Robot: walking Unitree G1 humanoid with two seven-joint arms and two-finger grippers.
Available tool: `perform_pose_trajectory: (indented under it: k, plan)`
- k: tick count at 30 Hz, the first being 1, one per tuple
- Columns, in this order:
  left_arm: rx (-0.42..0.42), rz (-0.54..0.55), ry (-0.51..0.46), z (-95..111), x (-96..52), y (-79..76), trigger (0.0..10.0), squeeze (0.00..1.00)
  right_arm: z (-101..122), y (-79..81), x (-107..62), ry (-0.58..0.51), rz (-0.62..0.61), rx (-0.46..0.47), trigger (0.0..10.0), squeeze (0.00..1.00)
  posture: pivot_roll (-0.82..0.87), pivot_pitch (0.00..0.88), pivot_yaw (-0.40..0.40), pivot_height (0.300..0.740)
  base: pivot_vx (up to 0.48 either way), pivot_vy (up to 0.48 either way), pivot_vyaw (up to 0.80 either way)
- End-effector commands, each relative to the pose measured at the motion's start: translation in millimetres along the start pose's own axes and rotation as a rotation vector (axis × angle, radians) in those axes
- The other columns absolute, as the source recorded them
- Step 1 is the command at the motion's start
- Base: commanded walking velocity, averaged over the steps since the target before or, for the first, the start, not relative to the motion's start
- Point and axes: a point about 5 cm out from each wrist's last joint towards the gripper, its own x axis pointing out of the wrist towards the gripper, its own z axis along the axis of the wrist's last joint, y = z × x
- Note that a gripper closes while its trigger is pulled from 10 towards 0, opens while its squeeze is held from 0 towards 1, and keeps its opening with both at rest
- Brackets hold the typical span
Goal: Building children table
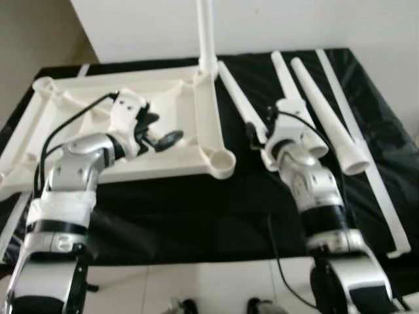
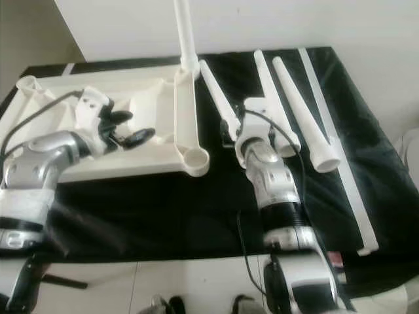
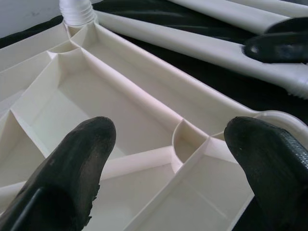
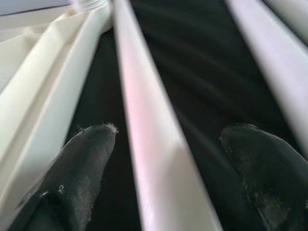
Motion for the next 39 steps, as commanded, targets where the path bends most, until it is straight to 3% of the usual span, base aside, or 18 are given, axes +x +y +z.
perform_pose_trajectory:
  k: [1, 9, 19, 26, 27, 29, 30, 31, 32, 33, 39]
  plan:
    - [-0.018, 0.046, 0.02, -4, -2.9, 4.8, 10.0, 0.0, -9, -4.0, 6.0, 0.091, -0.034, -0.049, 10.0, 0.0, -0.07, 0.195, 0.085, 0.74, 0.0, 0.0, 0.0]
    - [-0.022, 0.046, 0.025, -5, -4.4, 4.1, 10.0, 0.0, -1, -1.2, 20.6, 0.239, -0.017, 0.004, 10.0, 0.0, -0.07, 0.209, 0.079, 0.74, 0.0, 0.0, 0.0]
    - [-0.033, 0.049, 0.031, -7, -4.6, 3.3, 10.0, 0.0, 3, 7.2, 25.8, 0.429, -0.012, 0.072, 10.0, 0.0, -0.07, 0.221, 0.07, 0.74, 0.0, 0.0, 0.0]
    - [-0.034, 0.054, 0.029, -7, -4.6, 4.3, 10.0, 0.0, 5, 11.5, 25.3, 0.482, 0.014, 0.074, 10.0, 0.0, -0.08, 0.225, 0.059, 0.74, 0.0, 0.0, 0.0]
    - [-0.034, 0.054, 0.028, -6, -4.8, 4.5, 10.0, 0.0, 4, 10.3, 24.5, 0.504, 0.008, 0.083, 7.5, 0.0, -0.09, 0.225, 0.056, 0.74, 0.0, 0.0, 0.0]
    - [-0.034, 0.055, 0.028, -6, -4.9, 4.6, 10.0, 0.0, 4, 9.4, 24.0, 0.52, 0.002, 0.09, 7.5, 0.0, -0.09, 0.225, 0.056, 0.74, 0.0, 0.0, 0.0]
    - [-0.035, 0.056, 0.027, -6, -4.6, 4.6, 10.0, 0.0, 3, 8.3, 23.6, 0.532, 0.002, 0.1, 6.0, 0.0, -0.09, 0.223, 0.051, 0.74, 0.0, 0.0, 0.0]
    - [-0.035, 0.056, 0.025, -6, -4.3, 4.0, 10.0, 0.0, 2, 7.3, 22.7, 0.556, 0.012, 0.118, 3.6, 0.0, -0.1, 0.22, 0.043, 0.74, 0.0, 0.0, 0.0]
    - [-0.035, 0.056, 0.024, -6, -3.9, 3.6, 10.0, 0.0, 1, 6.7, 22.1, 0.57, 0.02, 0.13, 3.6, 0.0, -0.1, 0.219, 0.042, 0.74, 0.0, 0.0, 0.0]
    - [-0.038, 0.059, 0.021, -7, -3.6, 3.4, 10.0, 0.0, -1, 5.5, 21.1, 0.591, 0.02, 0.133, 0.0, 0.0, -0.11, 0.214, 0.037, 0.74, 0.0, 0.0, 0.0]
    - [-0.05, 0.064, 0.014, -9, -2.6, 1.8, 10.0, 0.0, -7, 7.2, 17.8, 0.656, 0.064, 0.162, 0.0, 0.0, -0.11, 0.2, 0.024, 0.74, 0.0, 0.0, 0.0]
